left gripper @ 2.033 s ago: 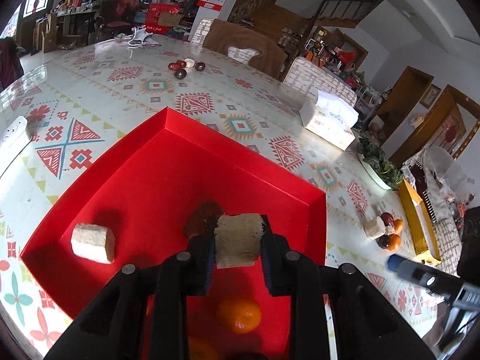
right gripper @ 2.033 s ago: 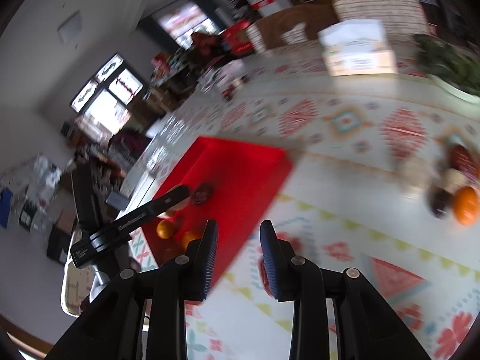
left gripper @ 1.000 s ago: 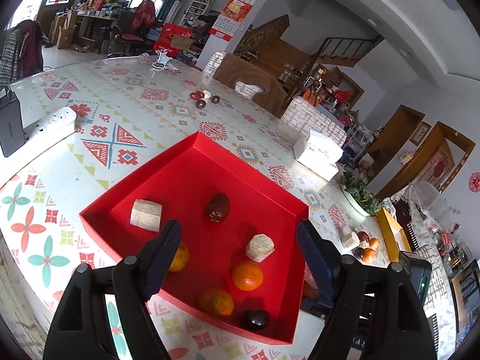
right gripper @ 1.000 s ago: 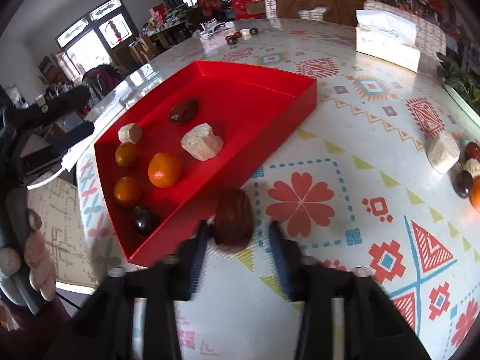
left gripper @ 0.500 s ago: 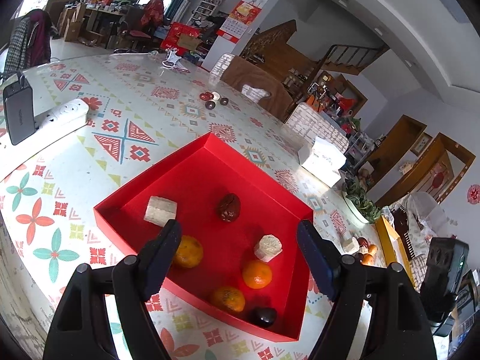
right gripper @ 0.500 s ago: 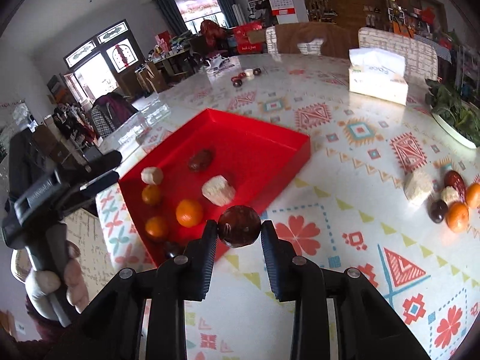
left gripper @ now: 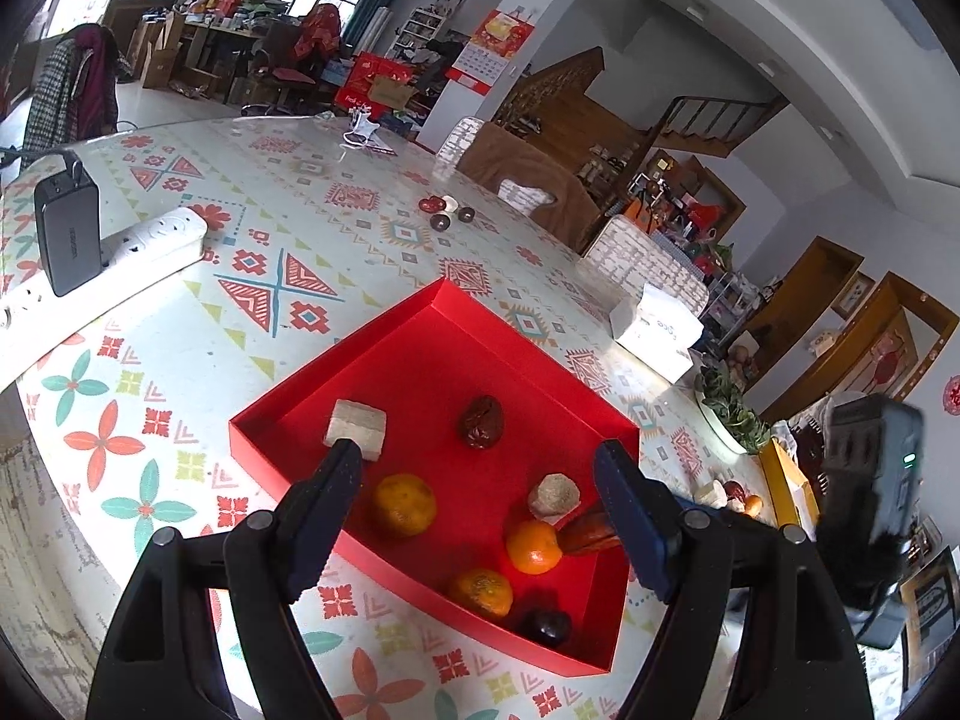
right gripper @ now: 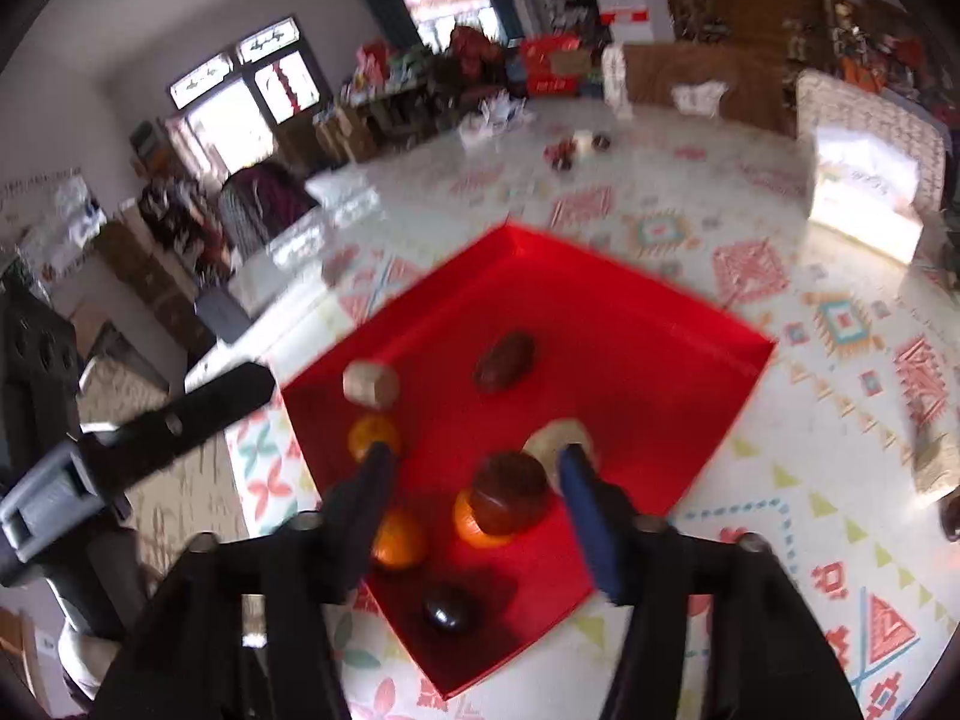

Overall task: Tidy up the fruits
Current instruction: 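Move both tools back toward the fruit pile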

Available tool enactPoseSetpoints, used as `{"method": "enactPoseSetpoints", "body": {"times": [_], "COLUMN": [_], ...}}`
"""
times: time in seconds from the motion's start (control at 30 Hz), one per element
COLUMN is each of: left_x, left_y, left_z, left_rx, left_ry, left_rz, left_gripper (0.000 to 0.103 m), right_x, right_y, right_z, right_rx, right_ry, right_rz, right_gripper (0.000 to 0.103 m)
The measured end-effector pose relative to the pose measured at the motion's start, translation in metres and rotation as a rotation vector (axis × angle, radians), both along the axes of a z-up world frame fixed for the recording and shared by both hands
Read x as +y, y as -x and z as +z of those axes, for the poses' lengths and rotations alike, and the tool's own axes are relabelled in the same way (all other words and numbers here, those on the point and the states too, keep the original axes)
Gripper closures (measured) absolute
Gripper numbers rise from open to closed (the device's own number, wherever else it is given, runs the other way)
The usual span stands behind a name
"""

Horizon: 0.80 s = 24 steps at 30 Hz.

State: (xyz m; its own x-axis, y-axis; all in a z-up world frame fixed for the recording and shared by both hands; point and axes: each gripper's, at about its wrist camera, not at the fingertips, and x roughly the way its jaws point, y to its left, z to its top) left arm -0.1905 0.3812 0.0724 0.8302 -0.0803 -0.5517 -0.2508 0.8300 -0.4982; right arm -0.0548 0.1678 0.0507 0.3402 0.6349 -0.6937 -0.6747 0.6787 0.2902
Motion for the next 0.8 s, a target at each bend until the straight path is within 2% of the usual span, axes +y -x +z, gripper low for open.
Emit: {"method": "enactPoseSetpoints", "body": {"times": [0.17, 0.33, 0.43, 0.5, 0.57, 0.63, 0.7, 0.73, 0.8], "left_x": [-0.011, -0.037, -0.059, -0.076, -0.097, -0.122, -0.147, -0.159, -0.185], "left_y": [-0.003, -0.008, -0.012, -0.015, -0.019, -0.025, -0.033, -0.037, -0.046], "left_z": [0.003, 0.01, 0.014, 0.016, 0.017, 0.015, 0.01, 0.007, -0.001], "left_rx": [0.007, 0.015, 0.021, 0.025, 0.03, 0.042, 0.061, 0.07, 0.092], "left_ry": [-0.008, -0.048, -0.084, -0.106, -0.13, -0.145, -0.15, -0.155, -0.17], "left_rz": [-0.019, -0.062, -0.102, -0.135, -0.18, -0.234, -0.298, -0.324, -0.383], "left_gripper": [0.024, 0.023, 0.023, 0.022, 0.017, 0.015, 0.015, 0.015, 0.015], "right_x": [-0.038, -0.094, -0.131, -0.154, -0.185, -0.22, -0.253, -0.28, -0.316], "right_y": [-0.002, 0.001, 0.014, 0.025, 0.034, 0.032, 0.02, 0.007, -0.007], "right_z": [0.02, 0.035, 0.048, 0.055, 0.06, 0.057, 0.05, 0.041, 0.024], "right_rx": [-0.048, -0.122, -0.231, -0.319, -0.401, -0.432, -0.371, -0.267, -0.108], "right_ry": [-0.038, -0.055, -0.036, -0.011, -0.001, 0.016, 0.035, 0.025, -0.049], "right_rz": [-0.076, -0.184, -0.265, -0.328, -0.403, -0.493, -0.582, -0.635, -0.671], "right_gripper": [0.031, 0.03, 0.02, 0.005, 0.0, 0.0, 0.0, 0.0, 0.0]}}
